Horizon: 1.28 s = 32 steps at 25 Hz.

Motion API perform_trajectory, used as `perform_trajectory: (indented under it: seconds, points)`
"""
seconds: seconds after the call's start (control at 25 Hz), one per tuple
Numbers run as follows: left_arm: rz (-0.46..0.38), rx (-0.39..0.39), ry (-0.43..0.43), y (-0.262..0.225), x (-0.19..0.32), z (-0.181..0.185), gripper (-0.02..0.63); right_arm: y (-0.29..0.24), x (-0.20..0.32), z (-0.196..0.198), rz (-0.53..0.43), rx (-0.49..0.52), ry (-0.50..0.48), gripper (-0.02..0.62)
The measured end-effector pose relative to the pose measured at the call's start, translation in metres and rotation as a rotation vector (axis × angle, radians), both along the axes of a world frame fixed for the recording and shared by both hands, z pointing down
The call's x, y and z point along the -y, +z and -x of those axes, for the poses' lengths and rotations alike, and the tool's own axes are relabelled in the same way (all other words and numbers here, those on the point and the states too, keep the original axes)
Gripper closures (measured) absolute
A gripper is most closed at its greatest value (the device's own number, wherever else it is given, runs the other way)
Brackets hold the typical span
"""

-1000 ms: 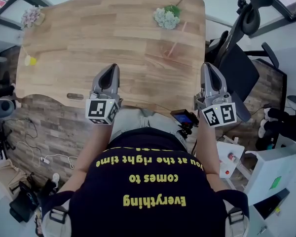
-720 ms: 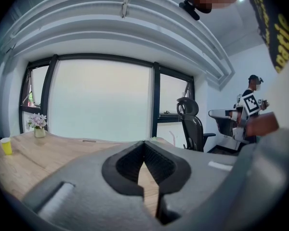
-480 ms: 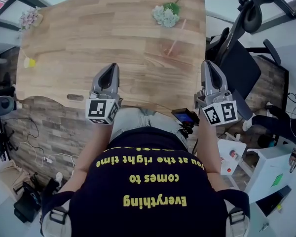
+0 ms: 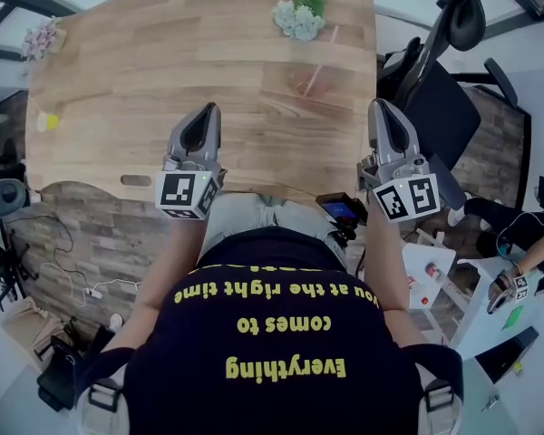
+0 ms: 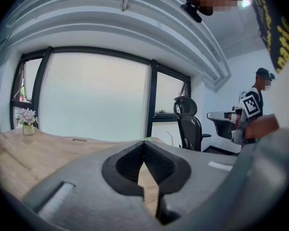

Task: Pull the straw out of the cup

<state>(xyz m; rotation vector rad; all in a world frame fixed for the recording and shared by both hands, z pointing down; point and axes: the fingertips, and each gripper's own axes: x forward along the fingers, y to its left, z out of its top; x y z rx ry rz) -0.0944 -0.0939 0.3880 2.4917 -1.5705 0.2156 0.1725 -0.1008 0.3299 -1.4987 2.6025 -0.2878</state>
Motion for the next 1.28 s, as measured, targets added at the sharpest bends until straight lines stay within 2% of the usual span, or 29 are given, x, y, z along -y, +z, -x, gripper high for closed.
perform_trajectory:
  seconds: [0.64, 1.28]
  points:
    - [0.037, 0.004, 0.051, 0.015, 0.032, -0.004, 0.606, 0.016, 0.025, -0.001, 0.055, -0.022, 0.027, 0.589]
    - [0.085, 0.021, 0.052, 0.032, 0.057, 0.012, 0.606, 0.06, 0.069, 0.025, 0.148, -0.039, 0.002, 0.589]
